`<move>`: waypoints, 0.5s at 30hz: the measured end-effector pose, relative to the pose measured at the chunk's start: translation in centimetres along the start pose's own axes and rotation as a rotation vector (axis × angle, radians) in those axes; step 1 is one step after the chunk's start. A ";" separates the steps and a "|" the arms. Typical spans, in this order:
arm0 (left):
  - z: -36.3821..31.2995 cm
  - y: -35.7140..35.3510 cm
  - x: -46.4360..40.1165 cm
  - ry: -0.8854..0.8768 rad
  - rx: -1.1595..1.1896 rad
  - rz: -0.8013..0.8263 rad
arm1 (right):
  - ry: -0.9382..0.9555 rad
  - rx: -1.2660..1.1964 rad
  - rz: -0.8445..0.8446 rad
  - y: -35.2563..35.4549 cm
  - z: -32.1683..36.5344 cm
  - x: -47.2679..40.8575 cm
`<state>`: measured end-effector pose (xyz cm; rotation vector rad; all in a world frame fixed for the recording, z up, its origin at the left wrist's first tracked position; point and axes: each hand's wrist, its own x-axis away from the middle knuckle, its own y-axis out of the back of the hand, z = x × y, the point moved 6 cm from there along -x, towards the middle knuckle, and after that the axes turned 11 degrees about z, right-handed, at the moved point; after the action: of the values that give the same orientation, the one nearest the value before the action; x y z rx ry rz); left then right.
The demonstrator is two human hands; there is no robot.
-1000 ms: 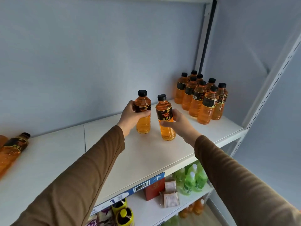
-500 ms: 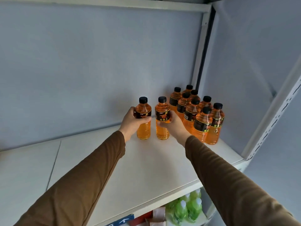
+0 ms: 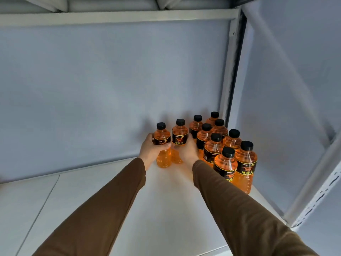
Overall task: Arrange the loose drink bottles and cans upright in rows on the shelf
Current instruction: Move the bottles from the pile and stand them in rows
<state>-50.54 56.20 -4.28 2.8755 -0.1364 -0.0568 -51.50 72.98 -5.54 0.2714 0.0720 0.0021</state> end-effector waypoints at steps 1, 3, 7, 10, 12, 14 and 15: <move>0.0 0.1 -0.4 -0.002 -0.001 -0.006 | -0.004 -0.002 0.001 -0.1 -0.1 -0.3; 0.2 0.2 -1.1 -0.006 0.001 -0.017 | -0.011 0.015 -0.005 -0.2 -0.3 -0.7; 0.6 0.4 -2.2 0.000 0.022 -0.022 | -0.001 0.045 -0.017 -0.3 -0.2 -1.5; 0.6 0.3 -2.7 -0.004 0.019 -0.007 | 0.002 0.048 -0.021 -0.5 -0.2 -1.7; 0.6 0.3 -2.9 -0.008 0.012 0.004 | 0.008 0.039 -0.028 -0.5 -0.2 -1.9; 0.7 0.2 -3.0 -0.009 0.007 0.012 | 0.011 0.040 -0.030 -0.5 -0.2 -2.0; 0.7 0.2 -3.1 -0.010 0.006 0.015 | 0.010 0.041 -0.030 -0.5 -0.2 -2.1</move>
<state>-53.66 56.14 -4.82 2.8803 -0.1597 -0.0675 -53.59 72.55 -5.70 0.3111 0.0858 -0.0280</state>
